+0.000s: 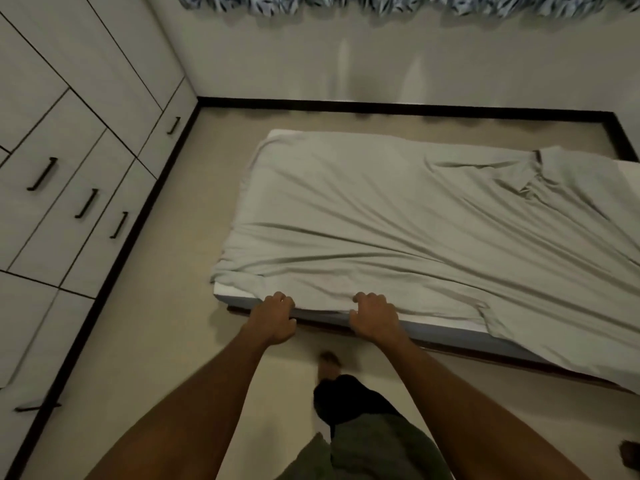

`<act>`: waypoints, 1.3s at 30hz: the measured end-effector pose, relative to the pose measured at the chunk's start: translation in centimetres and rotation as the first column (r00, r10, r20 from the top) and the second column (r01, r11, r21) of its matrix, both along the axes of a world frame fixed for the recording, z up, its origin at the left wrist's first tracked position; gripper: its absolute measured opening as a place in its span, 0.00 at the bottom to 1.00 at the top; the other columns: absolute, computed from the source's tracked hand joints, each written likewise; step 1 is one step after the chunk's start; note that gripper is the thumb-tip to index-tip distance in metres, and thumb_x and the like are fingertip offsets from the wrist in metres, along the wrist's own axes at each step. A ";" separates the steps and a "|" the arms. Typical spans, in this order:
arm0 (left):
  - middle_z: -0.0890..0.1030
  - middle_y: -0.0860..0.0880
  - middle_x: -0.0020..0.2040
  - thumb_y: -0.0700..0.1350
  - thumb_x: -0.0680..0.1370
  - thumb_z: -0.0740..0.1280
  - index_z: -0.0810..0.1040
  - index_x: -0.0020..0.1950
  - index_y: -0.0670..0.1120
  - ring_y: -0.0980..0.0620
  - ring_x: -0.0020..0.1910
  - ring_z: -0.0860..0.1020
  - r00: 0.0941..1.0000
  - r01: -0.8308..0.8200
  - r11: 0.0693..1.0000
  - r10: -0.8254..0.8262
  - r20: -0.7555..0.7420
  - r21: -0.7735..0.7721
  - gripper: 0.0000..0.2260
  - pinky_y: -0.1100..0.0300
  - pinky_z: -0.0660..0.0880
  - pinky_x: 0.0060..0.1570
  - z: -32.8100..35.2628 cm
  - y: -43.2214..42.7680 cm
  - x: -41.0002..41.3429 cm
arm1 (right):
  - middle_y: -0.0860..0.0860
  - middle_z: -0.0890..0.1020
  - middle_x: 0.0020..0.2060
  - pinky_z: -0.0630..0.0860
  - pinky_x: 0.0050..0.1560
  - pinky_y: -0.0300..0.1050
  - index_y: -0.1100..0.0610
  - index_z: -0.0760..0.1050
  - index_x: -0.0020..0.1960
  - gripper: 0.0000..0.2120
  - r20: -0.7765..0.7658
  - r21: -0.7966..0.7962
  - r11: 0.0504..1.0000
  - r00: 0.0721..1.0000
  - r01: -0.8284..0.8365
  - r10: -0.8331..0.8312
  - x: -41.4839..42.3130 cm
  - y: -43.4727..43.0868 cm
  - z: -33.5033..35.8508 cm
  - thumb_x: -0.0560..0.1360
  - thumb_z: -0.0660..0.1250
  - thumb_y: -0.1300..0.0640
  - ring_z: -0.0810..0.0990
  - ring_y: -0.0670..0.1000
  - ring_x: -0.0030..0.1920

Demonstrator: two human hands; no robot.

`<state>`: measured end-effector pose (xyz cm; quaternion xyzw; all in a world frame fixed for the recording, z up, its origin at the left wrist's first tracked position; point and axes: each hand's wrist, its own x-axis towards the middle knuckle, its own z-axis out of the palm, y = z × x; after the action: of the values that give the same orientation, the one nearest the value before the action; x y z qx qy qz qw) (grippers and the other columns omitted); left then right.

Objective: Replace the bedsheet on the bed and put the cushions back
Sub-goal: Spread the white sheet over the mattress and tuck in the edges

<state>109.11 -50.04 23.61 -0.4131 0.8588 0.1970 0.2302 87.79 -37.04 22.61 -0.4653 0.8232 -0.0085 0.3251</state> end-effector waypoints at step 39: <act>0.71 0.47 0.65 0.54 0.77 0.71 0.70 0.67 0.50 0.45 0.61 0.73 0.849 0.510 0.847 -0.524 -0.074 -0.149 0.22 0.46 0.74 0.57 -33.3 -35.4 16.9 | 0.55 0.76 0.58 0.79 0.49 0.54 0.55 0.70 0.65 0.24 -0.248 -0.007 0.951 0.921 0.310 -0.302 27.6 -30.7 -33.0 0.72 0.73 0.60 0.77 0.56 0.54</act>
<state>125.98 -85.47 -9.68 -0.1684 0.9603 0.0969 0.2001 115.40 -67.73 -10.42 -0.3232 0.9197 0.0118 0.2226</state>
